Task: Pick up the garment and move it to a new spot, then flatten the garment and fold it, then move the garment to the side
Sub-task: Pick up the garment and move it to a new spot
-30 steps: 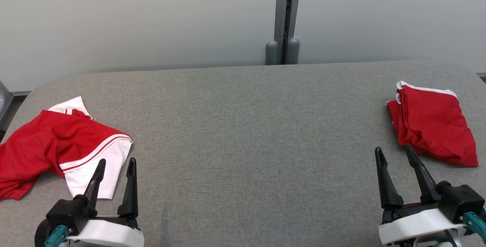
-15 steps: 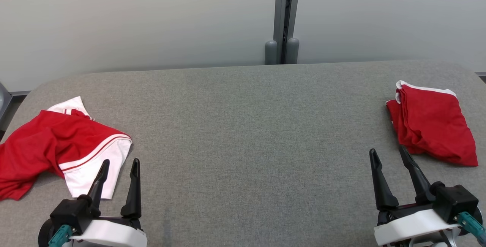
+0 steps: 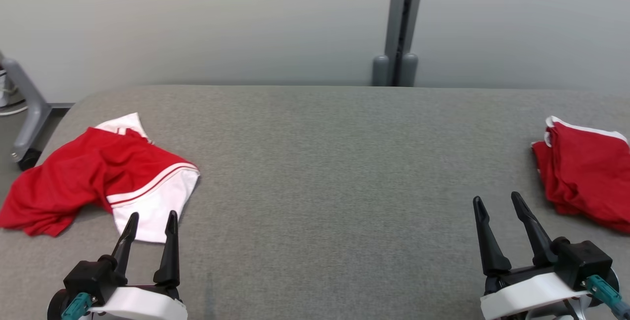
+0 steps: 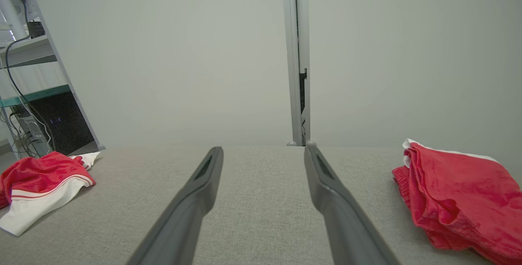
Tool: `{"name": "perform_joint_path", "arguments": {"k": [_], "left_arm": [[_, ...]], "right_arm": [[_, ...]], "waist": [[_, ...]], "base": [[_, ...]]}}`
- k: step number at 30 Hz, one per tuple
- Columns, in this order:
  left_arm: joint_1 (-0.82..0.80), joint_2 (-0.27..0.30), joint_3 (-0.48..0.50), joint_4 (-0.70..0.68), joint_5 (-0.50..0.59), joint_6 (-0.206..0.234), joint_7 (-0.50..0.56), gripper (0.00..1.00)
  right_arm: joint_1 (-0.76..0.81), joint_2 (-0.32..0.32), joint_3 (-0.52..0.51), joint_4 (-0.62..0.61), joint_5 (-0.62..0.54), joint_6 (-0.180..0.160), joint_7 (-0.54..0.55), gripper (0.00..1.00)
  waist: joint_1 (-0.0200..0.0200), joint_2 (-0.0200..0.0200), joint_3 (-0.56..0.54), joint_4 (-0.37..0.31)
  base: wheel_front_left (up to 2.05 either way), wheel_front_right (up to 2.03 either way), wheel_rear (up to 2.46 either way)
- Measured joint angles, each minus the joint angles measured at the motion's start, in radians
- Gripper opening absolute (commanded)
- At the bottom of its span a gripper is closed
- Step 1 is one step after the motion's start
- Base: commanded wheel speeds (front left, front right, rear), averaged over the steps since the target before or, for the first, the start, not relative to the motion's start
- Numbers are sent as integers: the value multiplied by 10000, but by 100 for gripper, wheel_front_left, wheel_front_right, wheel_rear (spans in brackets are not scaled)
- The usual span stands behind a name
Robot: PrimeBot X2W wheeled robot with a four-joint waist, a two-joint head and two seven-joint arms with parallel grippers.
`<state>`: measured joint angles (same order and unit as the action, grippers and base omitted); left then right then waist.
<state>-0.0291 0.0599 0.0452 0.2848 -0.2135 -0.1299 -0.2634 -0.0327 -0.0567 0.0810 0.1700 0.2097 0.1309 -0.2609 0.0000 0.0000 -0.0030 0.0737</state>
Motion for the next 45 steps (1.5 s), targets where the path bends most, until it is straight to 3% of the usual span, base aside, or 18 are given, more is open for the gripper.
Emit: {"name": "perform_joint_path", "arguments": {"k": [23,37,41,45], "left_arm": [[-173,209,146,405,194,-2,2,100],[-224,314,111,481,-48,-2,0,100],[-667,573,-201,681,-253,-2,44,100],[-1349,999,-583,888,-529,-4,780,100]], "right_arm": [[-258,52,583,569,228,-2,-8,100],[-313,58,798,690,326,-2,-8,100],[-442,63,842,690,341,-2,-8,100],[-544,67,834,685,339,-2,-8,100]], "waist": [[0,0,-116,3153],[0,0,-30,2980],[1,0,88,2800],[0,0,184,2588]], "base": [[0,0,0],[0,0,0],[0,0,0],[0,0,0]]}}
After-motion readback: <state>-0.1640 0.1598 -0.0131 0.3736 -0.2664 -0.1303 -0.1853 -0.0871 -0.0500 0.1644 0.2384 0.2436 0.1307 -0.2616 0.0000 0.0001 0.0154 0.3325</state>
